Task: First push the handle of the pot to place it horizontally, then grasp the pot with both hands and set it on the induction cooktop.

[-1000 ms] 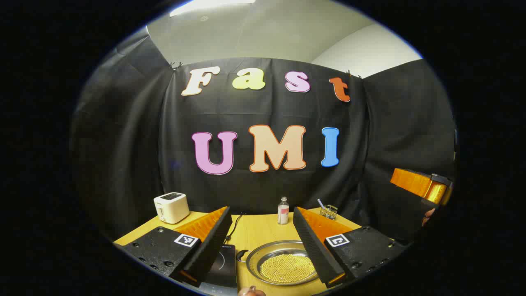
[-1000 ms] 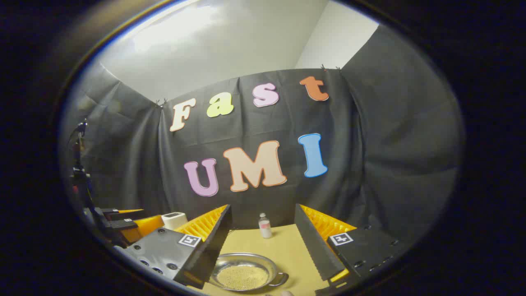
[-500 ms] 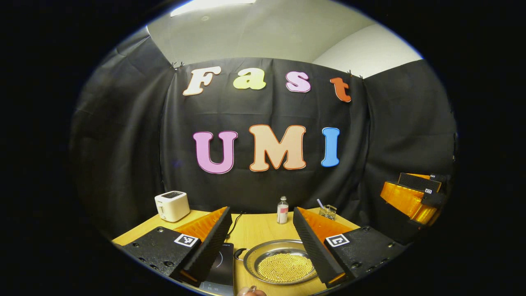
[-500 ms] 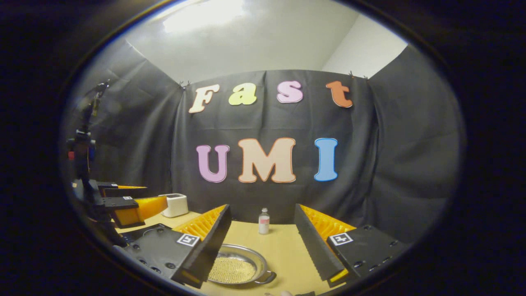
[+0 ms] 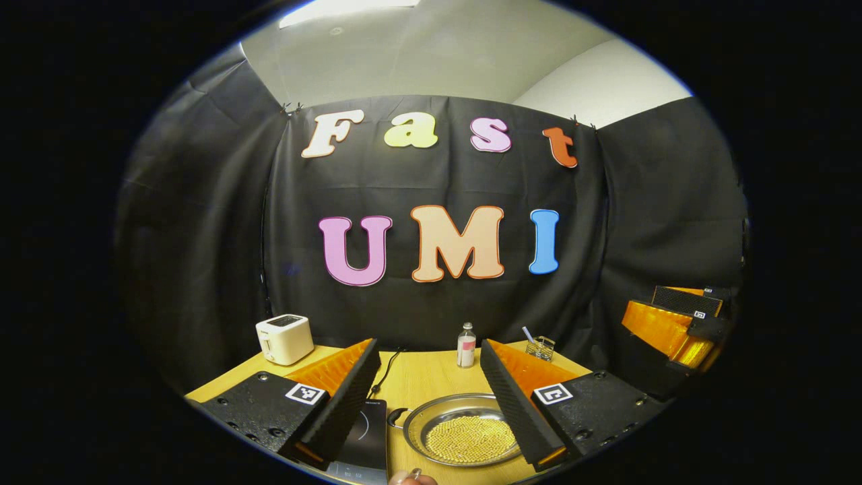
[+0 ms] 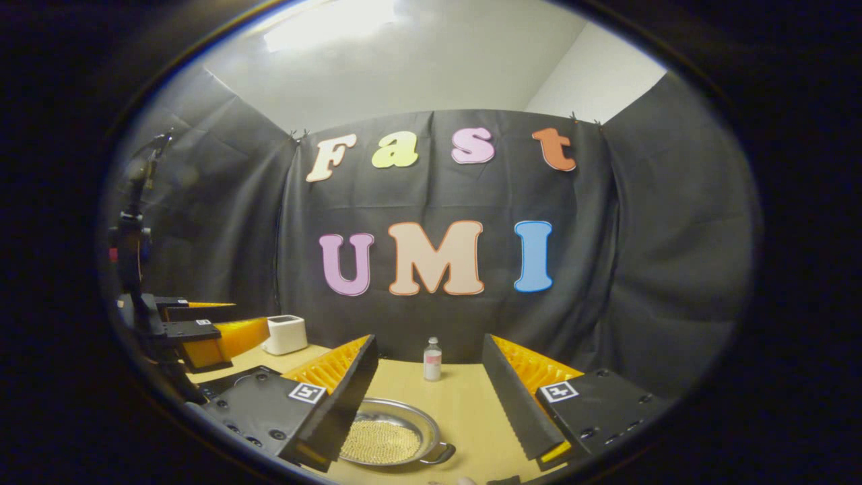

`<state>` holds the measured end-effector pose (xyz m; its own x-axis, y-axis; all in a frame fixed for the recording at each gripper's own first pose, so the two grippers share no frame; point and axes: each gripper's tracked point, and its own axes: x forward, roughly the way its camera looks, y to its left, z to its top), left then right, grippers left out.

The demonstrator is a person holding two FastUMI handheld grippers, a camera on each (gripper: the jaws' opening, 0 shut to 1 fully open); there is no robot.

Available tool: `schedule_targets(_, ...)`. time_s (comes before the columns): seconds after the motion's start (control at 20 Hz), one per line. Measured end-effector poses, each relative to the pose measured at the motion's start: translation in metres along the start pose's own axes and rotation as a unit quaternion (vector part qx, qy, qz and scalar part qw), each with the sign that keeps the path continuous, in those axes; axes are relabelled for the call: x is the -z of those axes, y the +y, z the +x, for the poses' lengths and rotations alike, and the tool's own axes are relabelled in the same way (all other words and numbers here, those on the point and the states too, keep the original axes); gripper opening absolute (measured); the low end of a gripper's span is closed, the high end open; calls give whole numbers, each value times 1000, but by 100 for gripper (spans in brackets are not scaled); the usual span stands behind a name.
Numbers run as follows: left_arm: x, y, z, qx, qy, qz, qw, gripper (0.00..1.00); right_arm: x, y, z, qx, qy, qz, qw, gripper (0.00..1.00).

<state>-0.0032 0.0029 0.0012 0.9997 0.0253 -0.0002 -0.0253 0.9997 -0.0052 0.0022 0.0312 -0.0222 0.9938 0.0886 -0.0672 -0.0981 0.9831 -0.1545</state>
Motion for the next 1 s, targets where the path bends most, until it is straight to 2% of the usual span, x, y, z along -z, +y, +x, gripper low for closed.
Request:
schedule_targets(0.15,3,-1,1,4,4,-4,1000,94,0,4,0,-2,2,-2,1000,96)
schedule_targets(0.2,3,-1,0,6,5,-4,1000,97,-1,4,-1,-1,2,-3,1000,96)
schedule_targets(0.55,2,0,-2,13,2,-4,1000,97,0,8,-3,3,4,-3,1000,96)
schedule_targets(0.6,2,-1,-3,14,2,-5,1000,97,1,10,-3,2,5,-3,1000,99)
schedule_targets(0.75,5,2,-4,14,7,-6,1000,94,4,12,-4,2,10,-5,1000,96)
schedule_targets(0.85,6,4,-5,14,8,-6,1000,97,5,13,-5,3,13,-4,1000,99)
schedule_targets(1.0,8,7,-6,15,11,-6,1000,97,8,16,-4,5,18,-1,1000,96)
